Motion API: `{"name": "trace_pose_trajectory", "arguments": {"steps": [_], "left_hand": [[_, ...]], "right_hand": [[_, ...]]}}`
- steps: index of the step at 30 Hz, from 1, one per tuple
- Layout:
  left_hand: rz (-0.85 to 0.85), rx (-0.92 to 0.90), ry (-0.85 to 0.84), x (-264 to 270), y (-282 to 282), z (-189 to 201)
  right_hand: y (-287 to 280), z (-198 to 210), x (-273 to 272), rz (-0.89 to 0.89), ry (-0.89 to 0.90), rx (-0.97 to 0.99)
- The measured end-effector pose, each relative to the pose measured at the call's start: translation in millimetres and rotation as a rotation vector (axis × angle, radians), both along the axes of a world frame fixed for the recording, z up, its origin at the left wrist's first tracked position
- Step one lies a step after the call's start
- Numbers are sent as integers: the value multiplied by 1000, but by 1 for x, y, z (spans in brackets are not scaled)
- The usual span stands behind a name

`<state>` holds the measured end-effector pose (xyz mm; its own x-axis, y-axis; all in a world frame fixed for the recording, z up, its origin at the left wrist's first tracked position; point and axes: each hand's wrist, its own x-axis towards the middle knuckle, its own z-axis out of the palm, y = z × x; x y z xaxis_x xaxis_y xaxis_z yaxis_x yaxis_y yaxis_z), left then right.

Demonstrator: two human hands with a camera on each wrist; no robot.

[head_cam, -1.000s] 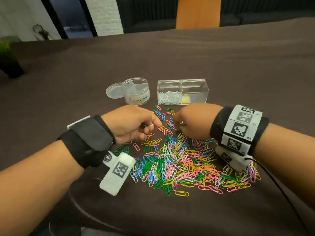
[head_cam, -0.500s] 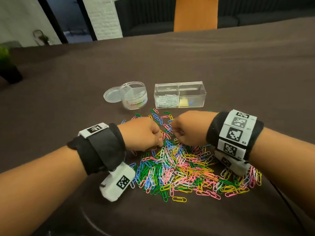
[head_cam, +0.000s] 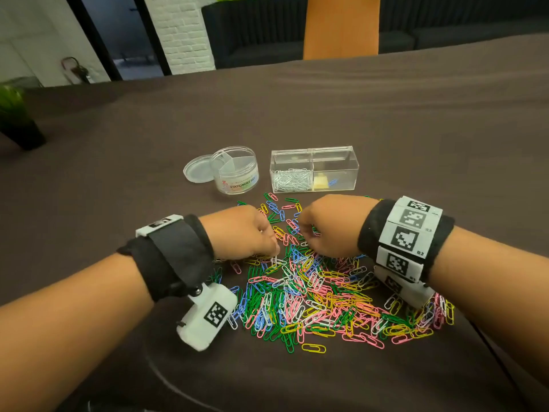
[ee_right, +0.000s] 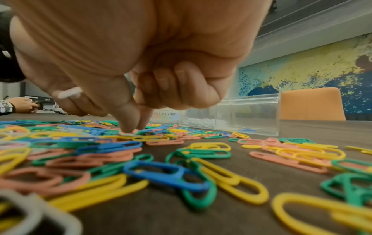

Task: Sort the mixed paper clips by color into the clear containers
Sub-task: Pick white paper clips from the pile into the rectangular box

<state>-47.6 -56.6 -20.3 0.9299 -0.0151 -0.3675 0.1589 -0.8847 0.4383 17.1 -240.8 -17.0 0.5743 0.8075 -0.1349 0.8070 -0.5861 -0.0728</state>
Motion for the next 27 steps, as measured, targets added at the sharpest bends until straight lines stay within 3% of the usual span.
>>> {"name": "trace_pose_trajectory", "arguments": {"steps": [2, 6, 9, 12, 13, 16, 18, 21, 23, 25, 27], "left_hand": [[158, -249, 20, -1, 6, 2], [515, -952, 98, -4, 9, 5], [585, -1156, 160, -5, 11, 7], [516, -993, 164, 0, 7, 4], [424, -822, 118, 1, 5, 3], [-64, -64, -70, 4, 1, 3], [-245, 159, -105, 3, -3, 3], [-330, 261, -101, -1, -8, -2], [-331, 265, -94, -1, -7, -3], [-288, 260, -74, 1, -2, 0], [-129, 105, -41, 1, 4, 4]], "right_hand": [[1, 1, 0, -1, -4, -6], [5, -1, 2, -9, 12, -62], [5, -2, 3, -2, 12, -83], [4, 0, 1, -6, -16, -58], [3, 3, 1, -25, -3, -8], [-3, 9, 3, -44, 112, 158], [-8, 14, 6, -27, 187, 219], [-14, 15, 11, -77, 265, 289], [-17, 12, 15, -153, 433, 345], [-18, 9, 14, -176, 546, 322], [-15, 9, 11, -136, 502, 244]]}}
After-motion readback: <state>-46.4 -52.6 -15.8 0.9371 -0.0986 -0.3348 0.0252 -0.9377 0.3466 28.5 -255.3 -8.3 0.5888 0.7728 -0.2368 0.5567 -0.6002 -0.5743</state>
